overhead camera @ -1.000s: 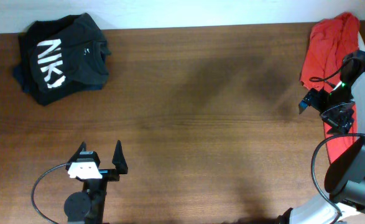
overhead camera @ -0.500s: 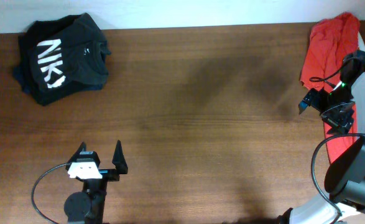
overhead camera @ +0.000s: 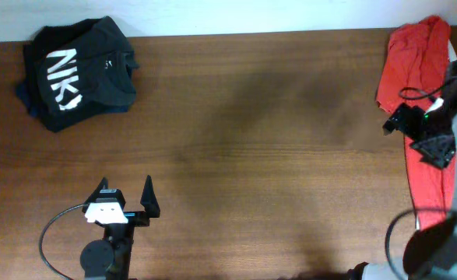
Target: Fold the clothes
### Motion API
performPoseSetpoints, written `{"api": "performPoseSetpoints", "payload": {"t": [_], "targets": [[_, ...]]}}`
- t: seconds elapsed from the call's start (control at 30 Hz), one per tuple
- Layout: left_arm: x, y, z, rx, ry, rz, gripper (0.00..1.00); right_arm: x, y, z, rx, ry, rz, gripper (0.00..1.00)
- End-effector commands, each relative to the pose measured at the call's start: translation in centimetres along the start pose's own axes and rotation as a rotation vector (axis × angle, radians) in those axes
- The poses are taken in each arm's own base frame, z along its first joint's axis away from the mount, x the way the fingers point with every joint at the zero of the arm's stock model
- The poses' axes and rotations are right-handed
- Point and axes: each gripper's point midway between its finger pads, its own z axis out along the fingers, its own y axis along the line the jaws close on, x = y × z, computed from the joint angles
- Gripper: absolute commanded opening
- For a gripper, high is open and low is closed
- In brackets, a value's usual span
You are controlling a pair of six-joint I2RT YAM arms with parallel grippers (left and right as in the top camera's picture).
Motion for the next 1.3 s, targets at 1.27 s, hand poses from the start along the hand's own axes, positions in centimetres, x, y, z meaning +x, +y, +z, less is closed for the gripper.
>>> {"api": "performPoseSetpoints", "payload": {"t": [1.27], "targets": [[0.3, 0.1, 0.0, -0.005, 0.006, 0.013, 0.99, 18.4, 1.2, -14.3, -0.692, -0.922, -0.391, 0.99]]}}
